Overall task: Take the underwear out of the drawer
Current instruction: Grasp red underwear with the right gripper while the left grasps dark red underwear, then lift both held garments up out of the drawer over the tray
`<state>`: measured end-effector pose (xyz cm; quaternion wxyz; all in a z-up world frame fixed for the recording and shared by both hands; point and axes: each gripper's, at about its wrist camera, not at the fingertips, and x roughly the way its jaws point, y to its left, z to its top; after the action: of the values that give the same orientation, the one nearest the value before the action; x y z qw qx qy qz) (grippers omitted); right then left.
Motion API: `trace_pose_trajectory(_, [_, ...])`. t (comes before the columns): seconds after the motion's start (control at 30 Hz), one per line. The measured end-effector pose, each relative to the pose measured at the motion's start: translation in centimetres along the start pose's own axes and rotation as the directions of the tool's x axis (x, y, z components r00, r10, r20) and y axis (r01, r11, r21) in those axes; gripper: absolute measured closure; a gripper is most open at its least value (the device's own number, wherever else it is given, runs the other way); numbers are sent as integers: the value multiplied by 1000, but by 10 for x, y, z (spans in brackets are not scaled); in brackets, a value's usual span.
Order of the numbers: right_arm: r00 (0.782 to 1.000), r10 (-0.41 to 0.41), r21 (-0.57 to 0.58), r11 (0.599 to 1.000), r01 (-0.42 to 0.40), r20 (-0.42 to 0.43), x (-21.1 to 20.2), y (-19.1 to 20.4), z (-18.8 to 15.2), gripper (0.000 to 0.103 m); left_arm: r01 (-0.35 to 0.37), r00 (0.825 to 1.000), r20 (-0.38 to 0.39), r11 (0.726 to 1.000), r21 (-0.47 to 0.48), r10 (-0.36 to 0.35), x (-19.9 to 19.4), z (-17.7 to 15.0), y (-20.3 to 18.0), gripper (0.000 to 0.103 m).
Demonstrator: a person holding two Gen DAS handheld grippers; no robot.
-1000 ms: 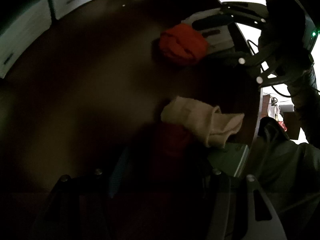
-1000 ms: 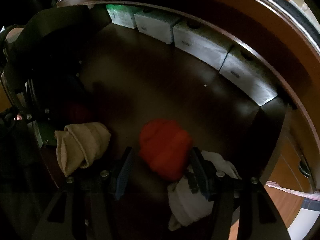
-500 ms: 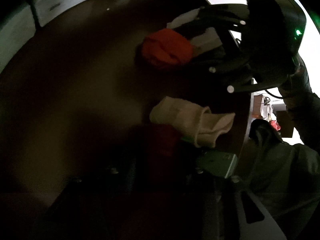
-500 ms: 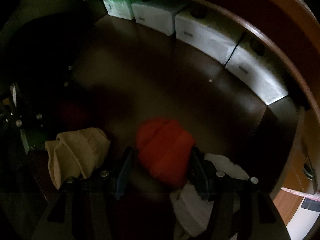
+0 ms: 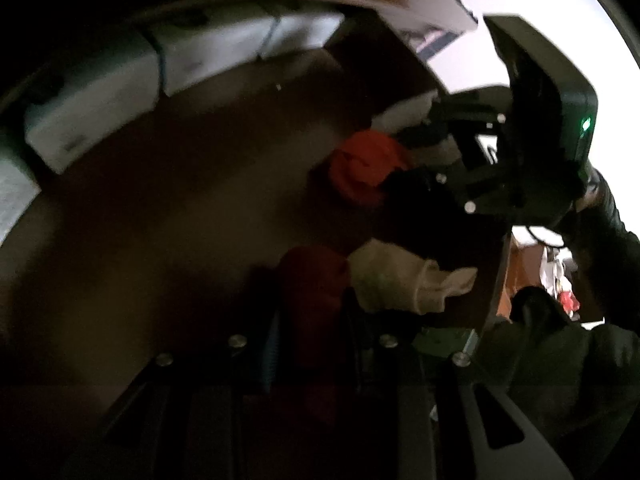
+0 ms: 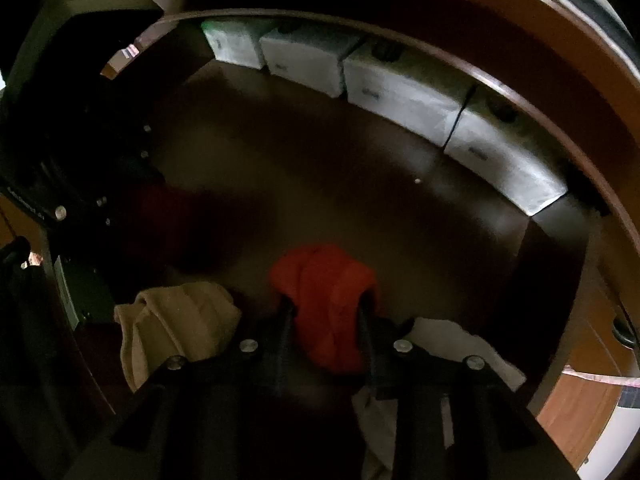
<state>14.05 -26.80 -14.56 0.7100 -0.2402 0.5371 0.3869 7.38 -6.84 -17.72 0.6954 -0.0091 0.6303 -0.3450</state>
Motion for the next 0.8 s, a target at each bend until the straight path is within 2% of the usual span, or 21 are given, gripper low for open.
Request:
trace_pose_trajectory(0.1, [999,-7,12,1000,7,32,-4,-1,1,73,-87,994,65,996,3,86,-7,-2,-5,78])
trace_pose_trajectory(0.17, [998,-15,21,1000,14,60,-10,-1,1,73,-84,991,100,996,-21,86,-12,-4,-5,78])
trace_pose_trajectory(0.27, [994,-13,41,999,9,108,-16,-1,3,73,-126,980,151,991,-41,131,-27,-2,10,78])
trace_pose_trajectory(0.37, [988,-8,55,998,0,156,-25,1,3,73,-121,974,186,990,-68,132,-38,12,18,78])
trace_pose_trajectory(0.67, [954,22,97,994,-53,298,-46,4,1,73,-204,928,293,972,-113,229,-45,21,5,78])
trace_pose_trajectory(0.8, [939,31,106,992,-71,342,-51,4,2,73,-270,889,347,954,-132,300,-58,20,10,78])
